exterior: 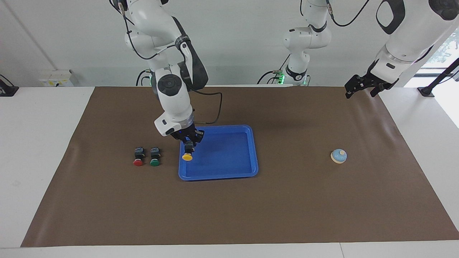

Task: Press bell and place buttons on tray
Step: 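Carry the yellow button into the blue tray and open the right gripper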

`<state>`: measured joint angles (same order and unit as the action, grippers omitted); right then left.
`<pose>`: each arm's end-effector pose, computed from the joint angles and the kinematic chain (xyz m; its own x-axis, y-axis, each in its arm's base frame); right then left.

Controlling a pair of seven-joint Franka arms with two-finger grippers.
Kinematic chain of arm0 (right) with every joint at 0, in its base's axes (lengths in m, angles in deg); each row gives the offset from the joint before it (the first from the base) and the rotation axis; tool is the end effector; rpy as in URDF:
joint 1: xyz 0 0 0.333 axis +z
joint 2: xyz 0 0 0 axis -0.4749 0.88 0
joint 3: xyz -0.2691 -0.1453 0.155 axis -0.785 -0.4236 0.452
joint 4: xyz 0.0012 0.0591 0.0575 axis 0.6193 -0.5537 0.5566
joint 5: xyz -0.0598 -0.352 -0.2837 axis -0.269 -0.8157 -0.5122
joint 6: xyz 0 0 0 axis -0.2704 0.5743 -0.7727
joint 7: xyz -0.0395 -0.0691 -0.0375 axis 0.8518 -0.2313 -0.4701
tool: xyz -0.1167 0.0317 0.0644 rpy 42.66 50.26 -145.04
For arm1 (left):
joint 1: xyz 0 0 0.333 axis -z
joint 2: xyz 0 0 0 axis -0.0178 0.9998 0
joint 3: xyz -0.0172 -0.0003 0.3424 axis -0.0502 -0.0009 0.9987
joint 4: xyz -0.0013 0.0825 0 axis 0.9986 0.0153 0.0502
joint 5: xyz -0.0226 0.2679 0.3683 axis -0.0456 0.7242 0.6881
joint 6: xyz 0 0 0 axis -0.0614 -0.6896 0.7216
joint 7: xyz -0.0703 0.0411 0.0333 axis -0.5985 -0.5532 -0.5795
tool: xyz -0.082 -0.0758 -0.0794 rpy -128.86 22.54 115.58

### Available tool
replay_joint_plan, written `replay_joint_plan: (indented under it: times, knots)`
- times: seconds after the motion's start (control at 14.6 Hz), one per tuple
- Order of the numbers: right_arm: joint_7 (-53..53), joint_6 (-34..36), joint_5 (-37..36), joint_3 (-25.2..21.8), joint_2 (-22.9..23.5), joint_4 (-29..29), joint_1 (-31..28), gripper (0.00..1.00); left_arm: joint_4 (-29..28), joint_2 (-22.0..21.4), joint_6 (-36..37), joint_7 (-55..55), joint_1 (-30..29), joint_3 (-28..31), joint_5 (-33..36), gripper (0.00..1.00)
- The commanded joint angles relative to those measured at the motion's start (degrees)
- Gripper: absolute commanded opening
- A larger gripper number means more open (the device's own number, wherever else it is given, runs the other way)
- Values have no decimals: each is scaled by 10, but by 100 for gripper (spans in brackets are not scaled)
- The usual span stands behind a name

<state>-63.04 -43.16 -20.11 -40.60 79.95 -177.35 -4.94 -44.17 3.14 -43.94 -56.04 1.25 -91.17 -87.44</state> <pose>0.6340 0.2544 0.3220 0.9781 -0.2033 -0.0455 -0.2044 -0.9786 -0.0221 0.6030 -0.0148 0.6036 0.9913 -0.0206 -0.1303 -0.0221 -0.9997 -0.0097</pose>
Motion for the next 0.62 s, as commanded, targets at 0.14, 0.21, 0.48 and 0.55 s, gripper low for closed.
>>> replay_joint_plan:
  times: [0.14, 0.21, 0.48, 0.55]
  knots:
    - [-13, -48, 8, -3, 19, -36, 6, 14, -20, -16, -12, -6, -2, 1, -9, 100]
    - [-14, -56, 8, -3, 17, -46, 6, 47, -20, -16, -12, -6, -2, 1, -9, 100]
    - [-6, -23, 7, -4, -2, -38, -3, 100, -20, -16, -12, -6, -2, 1, -9, 100]
    - [4, 5, 7, -8, -16, -24, -15, 100, -20, -16, -12, -6, -2, 1, -9, 100]
